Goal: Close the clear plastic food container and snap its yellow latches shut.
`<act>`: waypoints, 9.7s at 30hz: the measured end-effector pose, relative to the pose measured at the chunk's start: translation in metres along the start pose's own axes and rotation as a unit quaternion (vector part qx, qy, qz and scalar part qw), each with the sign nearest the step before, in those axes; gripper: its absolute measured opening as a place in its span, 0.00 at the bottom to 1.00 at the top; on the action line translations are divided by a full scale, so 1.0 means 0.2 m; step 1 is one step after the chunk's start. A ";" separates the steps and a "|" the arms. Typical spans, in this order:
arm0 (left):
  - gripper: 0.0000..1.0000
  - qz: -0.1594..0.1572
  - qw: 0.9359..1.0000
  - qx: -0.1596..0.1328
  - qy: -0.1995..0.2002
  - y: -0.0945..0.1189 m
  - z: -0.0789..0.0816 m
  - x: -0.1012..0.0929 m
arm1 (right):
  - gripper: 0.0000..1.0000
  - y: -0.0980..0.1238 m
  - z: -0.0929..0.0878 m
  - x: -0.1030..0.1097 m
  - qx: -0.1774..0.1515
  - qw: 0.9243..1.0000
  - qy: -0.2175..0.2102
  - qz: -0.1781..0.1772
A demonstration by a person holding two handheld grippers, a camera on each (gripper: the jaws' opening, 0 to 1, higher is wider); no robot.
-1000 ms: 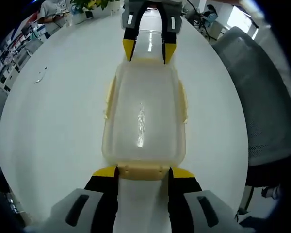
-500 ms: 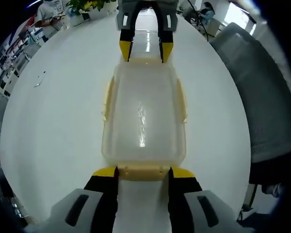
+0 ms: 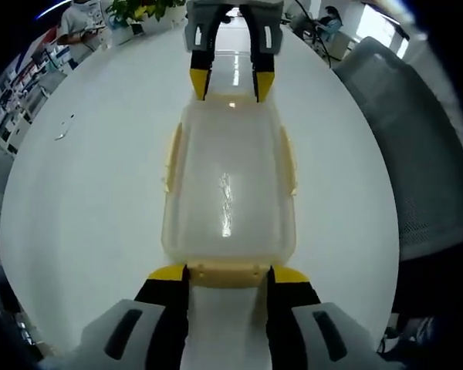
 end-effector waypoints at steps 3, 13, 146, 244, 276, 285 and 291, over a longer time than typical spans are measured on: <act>0.33 0.001 1.000 0.000 0.002 0.00 0.00 0.00 | 0.35 0.00 0.00 0.00 0.003 1.000 -0.002 -0.003; 0.33 -0.001 1.000 0.004 0.001 0.00 0.00 -0.01 | 0.35 0.01 0.01 0.01 -0.001 1.000 -0.004 0.001; 0.33 -0.016 0.999 0.033 0.008 -0.11 1.12 -0.06 | 0.35 0.67 -0.92 0.06 -0.055 0.999 0.003 0.004; 0.48 -0.068 0.799 -0.020 0.598 -0.10 1.11 -0.14 | 0.32 0.76 -0.92 0.08 -0.095 0.904 -0.416 0.013; 0.34 -0.046 0.810 0.009 0.585 -0.13 1.12 -0.10 | 0.22 0.69 -0.89 0.06 -0.080 0.896 -0.436 0.023; 0.33 -0.049 0.804 0.019 0.593 -0.13 1.13 -0.10 | 0.22 0.69 -0.89 0.06 -0.080 0.895 -0.438 0.020; 0.31 -0.054 0.804 0.026 0.592 -0.13 1.13 -0.09 | 0.21 0.69 -0.88 0.05 -0.076 0.896 -0.436 0.017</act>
Point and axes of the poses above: the point that each gripper's makers call its tool centre point, and the gripper's own axes: y roughly backward along the fingers, x roughly to its left, z roughly out of its top, the point moved 6 cm from there along y, roughly backward along the fingers, and after that the axes turned 1 degree about y, right-handed, at the moved point
